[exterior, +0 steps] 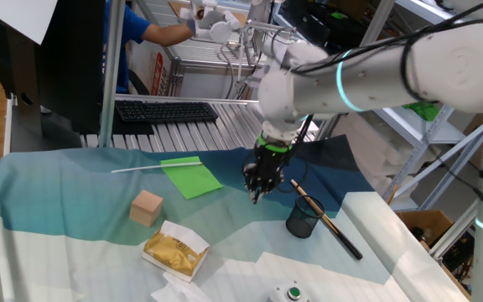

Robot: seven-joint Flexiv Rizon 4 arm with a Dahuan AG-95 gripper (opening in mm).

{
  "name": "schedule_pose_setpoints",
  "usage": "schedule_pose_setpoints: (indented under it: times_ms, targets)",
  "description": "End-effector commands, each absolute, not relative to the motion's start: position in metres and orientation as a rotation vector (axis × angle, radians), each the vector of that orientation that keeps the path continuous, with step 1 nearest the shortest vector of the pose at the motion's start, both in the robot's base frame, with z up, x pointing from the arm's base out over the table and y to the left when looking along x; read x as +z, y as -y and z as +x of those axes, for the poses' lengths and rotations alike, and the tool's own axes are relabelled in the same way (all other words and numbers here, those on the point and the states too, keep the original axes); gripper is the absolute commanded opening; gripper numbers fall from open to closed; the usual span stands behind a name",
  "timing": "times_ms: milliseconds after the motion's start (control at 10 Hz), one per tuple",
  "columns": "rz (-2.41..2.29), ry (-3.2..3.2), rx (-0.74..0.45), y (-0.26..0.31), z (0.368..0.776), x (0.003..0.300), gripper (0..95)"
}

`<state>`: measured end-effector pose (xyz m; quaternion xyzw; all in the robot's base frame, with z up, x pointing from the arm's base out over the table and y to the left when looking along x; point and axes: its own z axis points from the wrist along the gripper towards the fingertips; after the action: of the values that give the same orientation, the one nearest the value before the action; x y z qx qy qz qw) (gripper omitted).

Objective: Put the pen into the pen holder

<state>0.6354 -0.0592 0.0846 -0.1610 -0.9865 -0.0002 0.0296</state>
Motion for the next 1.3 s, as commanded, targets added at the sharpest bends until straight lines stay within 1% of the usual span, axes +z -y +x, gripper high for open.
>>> schedule_pose_setpoints:
  times_ms: [100,400,700,1300]
  targets:
    - [-0.623,3.004,0.008,0.066,0.635,0.116,0.0]
    - [-0.824,2.889,0.065,0.063,0.626,0.134,0.0]
    - [-0.95,2.779,0.095,0.063,0.626,0.134,0.0]
    - [-0.954,2.834,0.042,0.061,0.629,0.133,0.0]
